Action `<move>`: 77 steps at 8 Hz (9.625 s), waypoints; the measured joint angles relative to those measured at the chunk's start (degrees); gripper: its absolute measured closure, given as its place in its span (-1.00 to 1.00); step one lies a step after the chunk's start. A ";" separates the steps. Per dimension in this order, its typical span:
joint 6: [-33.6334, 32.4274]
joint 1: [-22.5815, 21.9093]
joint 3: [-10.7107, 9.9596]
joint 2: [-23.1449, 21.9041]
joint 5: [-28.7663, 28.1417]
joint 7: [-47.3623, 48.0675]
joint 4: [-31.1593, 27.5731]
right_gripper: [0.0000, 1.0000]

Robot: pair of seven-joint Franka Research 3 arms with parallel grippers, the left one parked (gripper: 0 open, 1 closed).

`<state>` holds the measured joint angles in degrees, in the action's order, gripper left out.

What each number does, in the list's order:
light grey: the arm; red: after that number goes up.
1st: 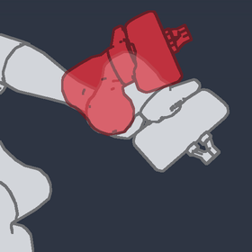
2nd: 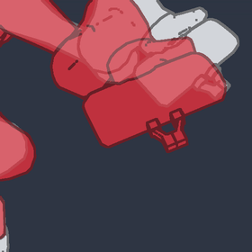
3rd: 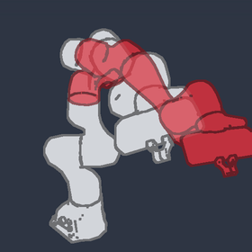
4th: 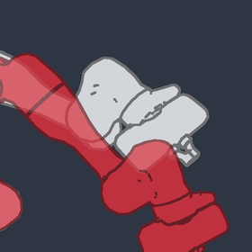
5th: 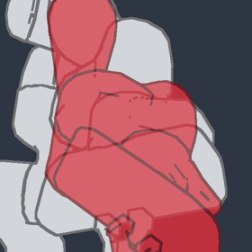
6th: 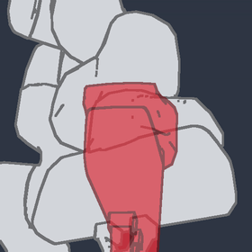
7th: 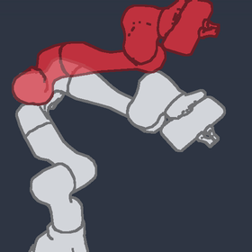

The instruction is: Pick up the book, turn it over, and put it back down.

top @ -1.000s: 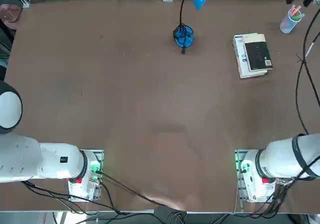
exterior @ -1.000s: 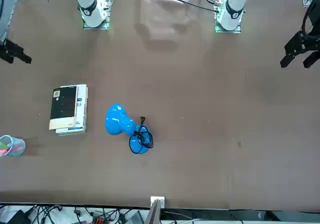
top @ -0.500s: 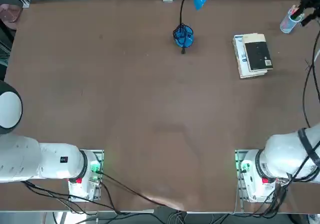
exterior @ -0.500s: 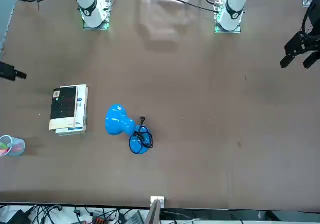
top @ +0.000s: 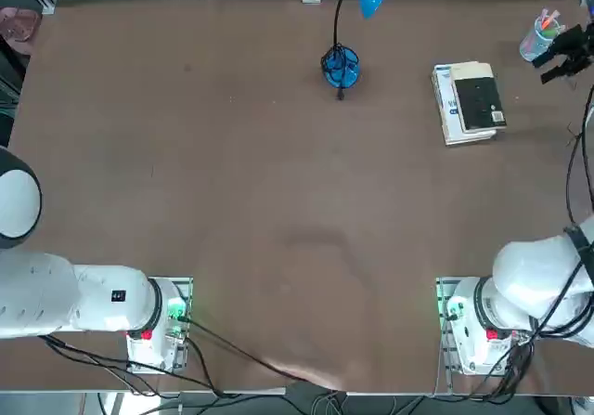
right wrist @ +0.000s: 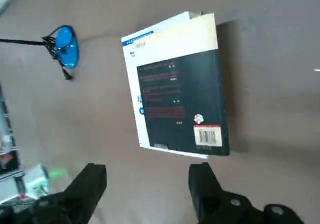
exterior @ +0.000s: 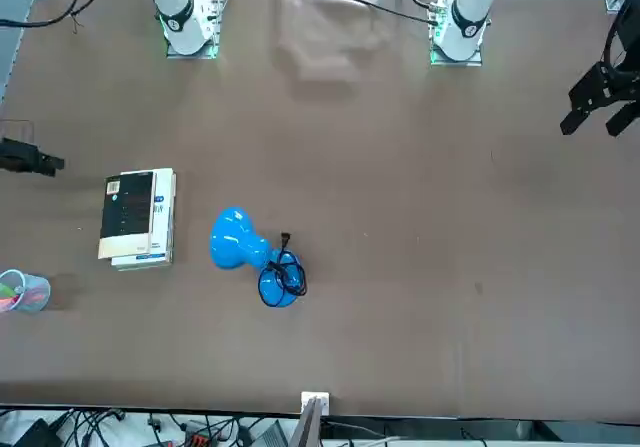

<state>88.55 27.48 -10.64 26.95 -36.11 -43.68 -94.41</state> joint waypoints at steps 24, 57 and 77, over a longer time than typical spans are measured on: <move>-1.83 5.59 2.40 24.48 -23.56 -12.99 5.56 -0.30; 14.41 -64.22 2.13 4.65 111.74 103.00 -26.90 0.75; 13.61 -64.14 2.06 6.98 111.62 110.86 -24.82 -0.99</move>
<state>102.17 -36.65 -8.58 33.93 75.52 67.18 -119.23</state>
